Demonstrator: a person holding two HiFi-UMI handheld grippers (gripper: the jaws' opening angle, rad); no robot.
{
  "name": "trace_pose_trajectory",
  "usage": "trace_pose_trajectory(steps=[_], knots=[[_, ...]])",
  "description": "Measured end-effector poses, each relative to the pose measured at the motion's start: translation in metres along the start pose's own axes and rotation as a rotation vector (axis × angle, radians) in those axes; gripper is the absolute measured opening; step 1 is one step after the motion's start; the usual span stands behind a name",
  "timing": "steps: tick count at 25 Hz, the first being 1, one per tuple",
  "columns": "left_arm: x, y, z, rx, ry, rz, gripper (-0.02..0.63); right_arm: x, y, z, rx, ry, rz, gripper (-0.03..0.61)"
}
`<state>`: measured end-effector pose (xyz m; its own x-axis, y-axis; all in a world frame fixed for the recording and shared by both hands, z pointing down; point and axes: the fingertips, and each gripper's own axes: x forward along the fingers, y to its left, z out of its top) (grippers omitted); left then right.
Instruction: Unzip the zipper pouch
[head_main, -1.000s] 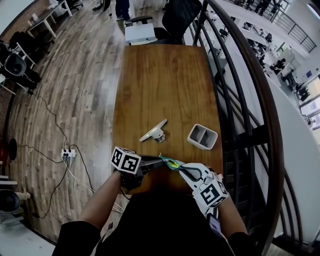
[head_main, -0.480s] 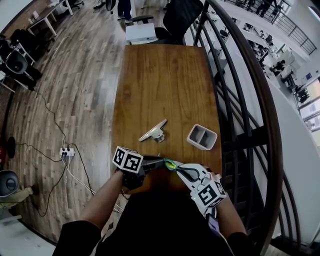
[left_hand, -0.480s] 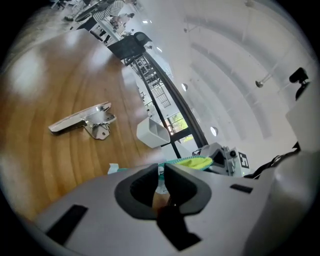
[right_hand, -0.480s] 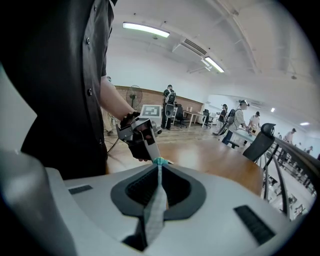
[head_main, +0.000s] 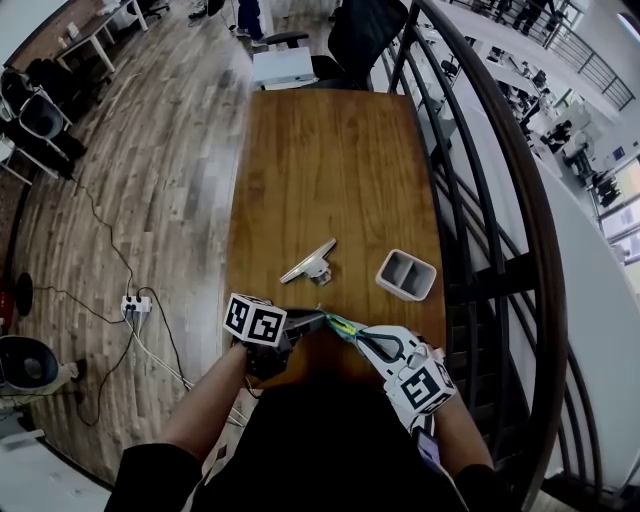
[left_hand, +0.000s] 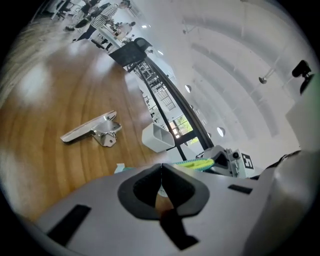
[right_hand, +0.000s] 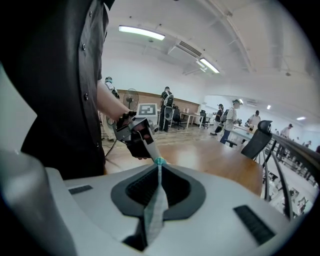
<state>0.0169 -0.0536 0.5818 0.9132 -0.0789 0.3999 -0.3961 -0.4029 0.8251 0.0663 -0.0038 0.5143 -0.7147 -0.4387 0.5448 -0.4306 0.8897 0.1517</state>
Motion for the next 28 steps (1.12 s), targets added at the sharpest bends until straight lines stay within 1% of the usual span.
trace_pose_trajectory(steps=[2,5,6,9,12,13,15,18,20,22,26,28], knots=[[-0.001,0.002,0.004,0.012,-0.009,0.026,0.014,-0.001,-0.002,0.001,0.008,-0.014,-0.006,0.015],[-0.001,0.010,0.004,0.072,0.007,0.104,0.014,-0.001,-0.002,0.004,0.005,-0.025,-0.007,0.012],[-0.001,0.011,0.005,0.083,0.008,0.120,0.014,-0.001,-0.002,0.005,0.005,-0.026,-0.006,0.012],[-0.005,0.011,0.011,0.076,-0.019,0.144,0.014,-0.003,-0.003,0.008,0.006,-0.035,-0.011,0.012],[-0.012,0.026,0.016,0.098,-0.022,0.234,0.013,-0.007,-0.009,0.011,0.017,-0.058,-0.018,0.011],[-0.015,0.029,0.016,0.101,-0.022,0.243,0.014,-0.008,-0.011,0.012,0.028,-0.064,-0.019,0.011],[-0.021,0.030,0.019,0.079,-0.038,0.232,0.014,-0.008,-0.012,0.011,0.049,-0.068,-0.023,0.012],[-0.028,0.032,0.021,0.061,-0.060,0.238,0.014,-0.007,-0.012,0.010,0.022,-0.056,-0.018,0.012],[-0.030,0.033,0.021,0.069,-0.062,0.249,0.013,-0.006,-0.013,0.010,0.002,-0.049,-0.014,0.011],[-0.031,0.034,0.021,0.079,-0.061,0.262,0.014,-0.006,-0.013,0.010,0.004,-0.049,-0.014,0.012],[-0.035,0.040,0.021,0.105,-0.060,0.317,0.013,-0.006,-0.015,0.010,0.000,-0.055,-0.015,0.011],[-0.038,0.040,0.022,0.114,-0.062,0.327,0.014,-0.008,-0.016,0.010,-0.004,-0.056,-0.017,0.012]])
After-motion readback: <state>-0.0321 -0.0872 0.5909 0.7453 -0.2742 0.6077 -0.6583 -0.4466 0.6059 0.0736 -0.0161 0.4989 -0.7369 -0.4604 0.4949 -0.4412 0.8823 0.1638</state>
